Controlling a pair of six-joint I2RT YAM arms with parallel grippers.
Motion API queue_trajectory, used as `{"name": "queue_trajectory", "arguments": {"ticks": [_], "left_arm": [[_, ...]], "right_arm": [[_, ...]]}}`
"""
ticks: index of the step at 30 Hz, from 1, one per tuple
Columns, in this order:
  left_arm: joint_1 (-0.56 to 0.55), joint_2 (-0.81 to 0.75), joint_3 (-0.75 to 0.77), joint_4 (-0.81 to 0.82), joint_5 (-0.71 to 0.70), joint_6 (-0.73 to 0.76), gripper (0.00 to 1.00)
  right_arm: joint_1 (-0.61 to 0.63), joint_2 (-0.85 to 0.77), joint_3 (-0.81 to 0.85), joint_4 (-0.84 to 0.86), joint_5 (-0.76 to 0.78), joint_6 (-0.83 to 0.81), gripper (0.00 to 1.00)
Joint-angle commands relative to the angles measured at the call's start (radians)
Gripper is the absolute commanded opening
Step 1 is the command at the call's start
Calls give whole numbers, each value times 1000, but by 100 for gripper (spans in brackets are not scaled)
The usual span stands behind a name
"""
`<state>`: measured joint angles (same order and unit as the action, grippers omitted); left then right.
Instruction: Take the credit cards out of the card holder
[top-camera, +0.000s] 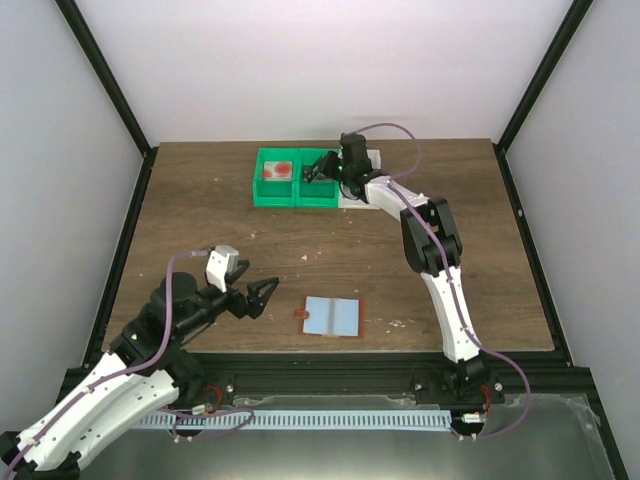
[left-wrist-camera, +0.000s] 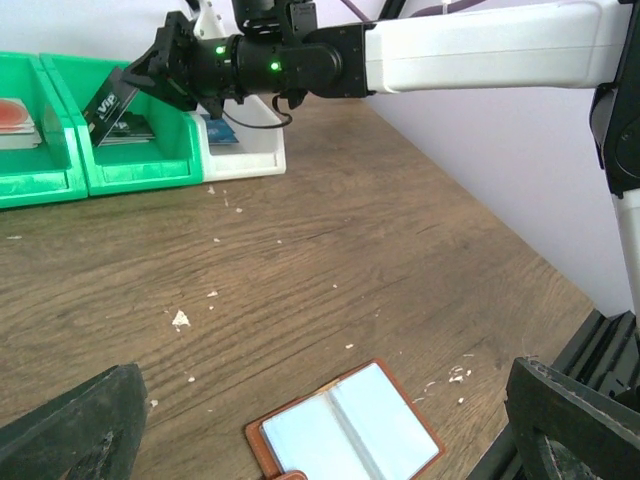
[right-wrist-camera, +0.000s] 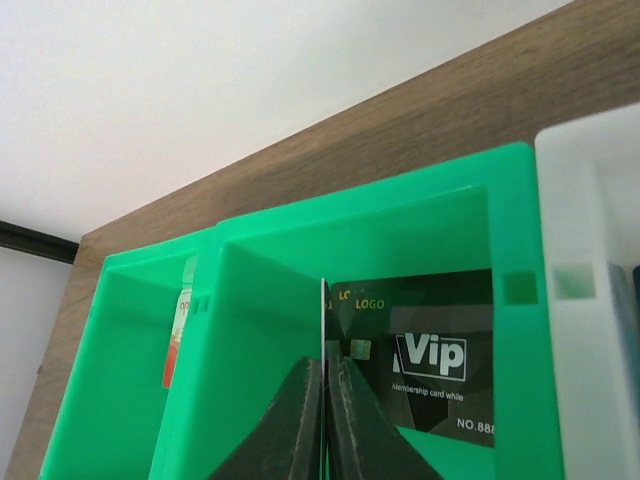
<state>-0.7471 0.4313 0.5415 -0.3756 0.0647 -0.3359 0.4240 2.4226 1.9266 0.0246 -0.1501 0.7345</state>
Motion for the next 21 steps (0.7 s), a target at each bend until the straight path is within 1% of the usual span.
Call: {"name": "queue_trajectory", "arguments": {"ticks": [1,2,5,8,13,17,21], "left_arm": [[-5,13,-5,20,-7,12,100],[-6,14,-5,20,-8,11,100],[-6,20,-5,20,-8,12,100],[-5,28,-5,20,-7,12,100],[-5,31,-5,20,-6,11,100],[-5,23,-5,19,-9,11,100],[-6,16,-6,20,-6,14,100]], "right_arm": [[-12,33,84,-41,-3,-11,5],[-13,33,90,-43,-1,-13,5],[-14,35,108,-45,0,-9,0],[-13,64,116,-45,11,22,1],[-13,65,87,12,13,92,0],[-13,66,62,35,52,132,1],[-13,50,9,99,86,146,1]]}}
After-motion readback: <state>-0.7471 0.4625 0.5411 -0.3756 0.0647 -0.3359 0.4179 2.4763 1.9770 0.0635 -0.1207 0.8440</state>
